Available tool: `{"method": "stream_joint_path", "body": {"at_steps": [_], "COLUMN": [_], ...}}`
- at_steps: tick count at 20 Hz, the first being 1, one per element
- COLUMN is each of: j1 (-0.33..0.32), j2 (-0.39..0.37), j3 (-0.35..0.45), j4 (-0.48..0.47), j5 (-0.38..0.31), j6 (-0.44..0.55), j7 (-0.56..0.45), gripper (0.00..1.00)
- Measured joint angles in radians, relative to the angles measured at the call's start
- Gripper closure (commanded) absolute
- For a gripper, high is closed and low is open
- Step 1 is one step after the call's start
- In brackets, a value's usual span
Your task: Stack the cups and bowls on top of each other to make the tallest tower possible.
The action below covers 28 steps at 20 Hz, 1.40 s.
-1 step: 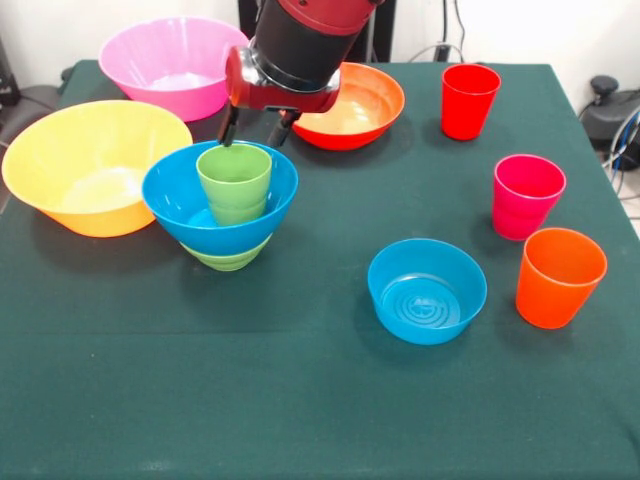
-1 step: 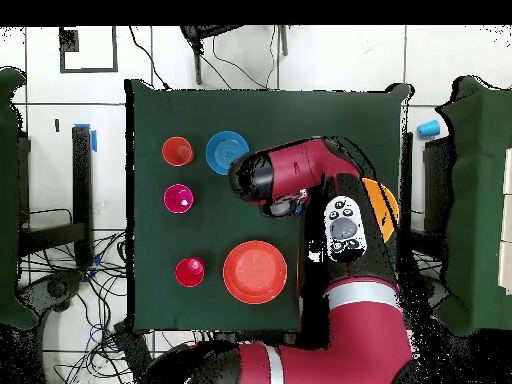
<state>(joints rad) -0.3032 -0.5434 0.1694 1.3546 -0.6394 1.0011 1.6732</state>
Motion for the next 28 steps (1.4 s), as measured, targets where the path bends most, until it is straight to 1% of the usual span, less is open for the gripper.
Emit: {"method": "stream_joint_path", "body": {"at_steps": [10, 17, 28], "j1": [-0.014, -0.036, -0.075], "j2": [-0.034, -0.055, -0.063], "j3": [0.033, 0.055, 0.106], "j4": [0.005, 0.020, 0.051], "j5": [0.000, 0.000, 0.004], "j6": [0.000, 0.000, 0.000], "j7": [0.000, 0.000, 0.000], "gripper": [0.00, 0.00, 0.00]}}
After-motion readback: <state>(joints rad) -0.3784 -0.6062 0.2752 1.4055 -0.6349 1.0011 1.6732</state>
